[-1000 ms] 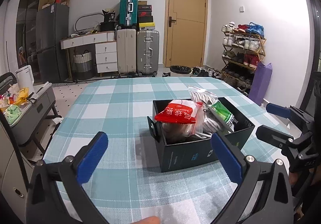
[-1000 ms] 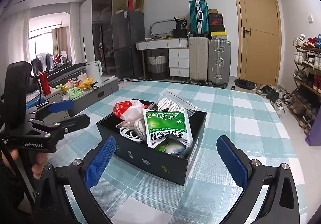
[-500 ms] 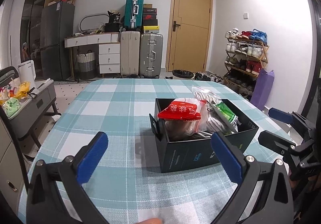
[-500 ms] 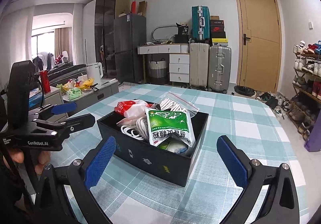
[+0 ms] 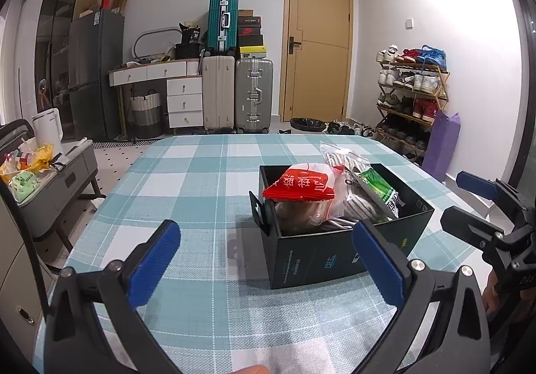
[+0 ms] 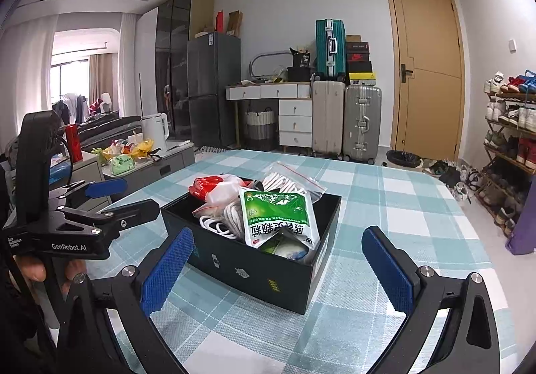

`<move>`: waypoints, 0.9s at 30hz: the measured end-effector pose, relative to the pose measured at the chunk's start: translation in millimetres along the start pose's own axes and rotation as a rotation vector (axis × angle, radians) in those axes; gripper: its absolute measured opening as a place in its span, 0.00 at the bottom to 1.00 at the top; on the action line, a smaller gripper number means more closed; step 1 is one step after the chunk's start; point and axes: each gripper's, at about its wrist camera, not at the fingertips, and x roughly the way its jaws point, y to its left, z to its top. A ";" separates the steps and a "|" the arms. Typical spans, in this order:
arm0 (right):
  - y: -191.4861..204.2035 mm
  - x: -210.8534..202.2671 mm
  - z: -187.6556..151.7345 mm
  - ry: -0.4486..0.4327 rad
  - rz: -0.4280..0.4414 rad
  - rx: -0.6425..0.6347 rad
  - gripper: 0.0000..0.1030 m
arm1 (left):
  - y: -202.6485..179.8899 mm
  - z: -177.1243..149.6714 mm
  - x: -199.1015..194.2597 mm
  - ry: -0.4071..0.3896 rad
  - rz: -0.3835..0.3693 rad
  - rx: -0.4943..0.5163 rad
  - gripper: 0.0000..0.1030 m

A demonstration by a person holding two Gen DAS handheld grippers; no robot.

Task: Organize soft objects

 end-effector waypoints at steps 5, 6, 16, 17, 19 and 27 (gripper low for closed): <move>0.2 0.1 0.2 -0.001 0.000 0.001 0.99 | -0.2 -0.2 0.0 0.001 -0.001 0.000 1.00; 0.3 0.0 0.0 0.000 0.000 0.001 0.99 | -0.8 -0.2 -0.3 0.001 -0.002 0.001 1.00; 0.0 -0.1 0.0 -0.001 0.000 0.001 0.99 | -3.9 -0.1 -2.8 0.002 -0.009 0.003 1.00; 0.3 0.2 -0.1 -0.001 0.000 0.001 0.99 | -4.3 -0.1 -3.2 0.002 -0.010 0.003 1.00; 0.0 -0.1 -0.1 0.000 0.001 0.001 0.99 | -3.9 -0.1 -2.7 0.002 -0.009 0.004 1.00; -0.1 0.0 0.0 0.000 0.000 0.001 0.99 | -4.1 0.0 -3.0 0.002 -0.009 0.003 1.00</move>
